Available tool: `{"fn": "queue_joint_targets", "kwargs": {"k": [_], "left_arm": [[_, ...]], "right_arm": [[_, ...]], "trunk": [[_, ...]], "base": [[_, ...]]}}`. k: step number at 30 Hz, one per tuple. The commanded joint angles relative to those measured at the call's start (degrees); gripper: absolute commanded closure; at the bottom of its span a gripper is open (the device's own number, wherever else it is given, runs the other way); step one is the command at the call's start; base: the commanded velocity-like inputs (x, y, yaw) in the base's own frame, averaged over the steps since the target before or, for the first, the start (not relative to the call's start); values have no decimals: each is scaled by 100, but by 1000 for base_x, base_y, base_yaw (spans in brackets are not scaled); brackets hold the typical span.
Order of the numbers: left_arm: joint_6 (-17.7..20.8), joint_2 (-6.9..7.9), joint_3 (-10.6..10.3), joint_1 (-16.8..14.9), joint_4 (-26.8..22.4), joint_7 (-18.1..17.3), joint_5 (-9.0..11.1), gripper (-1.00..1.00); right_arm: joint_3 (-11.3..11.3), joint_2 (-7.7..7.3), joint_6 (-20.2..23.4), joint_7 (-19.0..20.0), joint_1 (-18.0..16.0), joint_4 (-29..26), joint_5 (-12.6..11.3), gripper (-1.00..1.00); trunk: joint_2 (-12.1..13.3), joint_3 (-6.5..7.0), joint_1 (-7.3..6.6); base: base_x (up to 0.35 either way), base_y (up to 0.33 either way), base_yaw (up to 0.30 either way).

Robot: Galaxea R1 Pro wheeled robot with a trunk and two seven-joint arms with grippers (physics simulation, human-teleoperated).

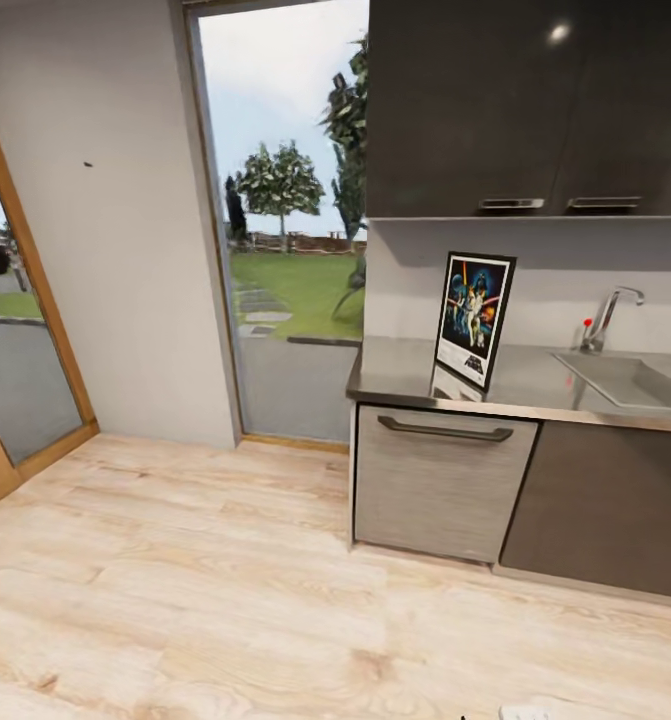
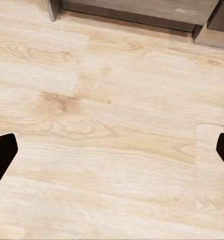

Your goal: Pick up the poster from the kitchen countertop and hang it on one of the wall nails in the kitchen.

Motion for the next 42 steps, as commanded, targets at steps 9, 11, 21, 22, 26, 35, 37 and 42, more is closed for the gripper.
{"fn": "queue_joint_targets", "kwargs": {"k": [9,11,21,22,26,35,37,42], "left_arm": [[-3,5,6,2,-7,-7,-1,-100],[-1,6,7,2,-5,-9,-1,-100],[-8,16,9,2,9,-7,-4,-100],[-8,16,8,2,12,-9,-6,-100],[-13,17,6,2,142,-7,-3,-100],[-229,17,5,2,320,-3,-3,-100],[-241,17,5,2,331,-3,-3,-100],[-253,17,5,2,405,-3,-1,-100]], "right_arm": [[-17,-2,-730,1,13,-43,-33,-100],[-22,-2,-820,4,14,-155,-39,-100],[-17,23,-263,-1,23,-2198,-34,-100],[-20,24,-40,-1,23,-2525,-35,-100],[-24,34,331,-7,29,-3447,-36,-100],[-329,-5,2281,-23,-64,-5449,-36,-100],[-385,-15,2518,-25,-240,-5541,-33,-100],[-739,-61,3500,-31,-1141,-5625,-5,-100]], "trunk": [[-2,-5,3],[-2,-5,3],[-2,-5,3],[-2,-5,3],[-2,-5,3],[-2,-5,3],[-2,-5,3],[-2,-5,3]], "base": [[272,-202,0],[317,-64,0],[213,-14,0],[31,-1,0],[17,-1,0],[2,0,0],[0,0,0],[0,0,0]]}}
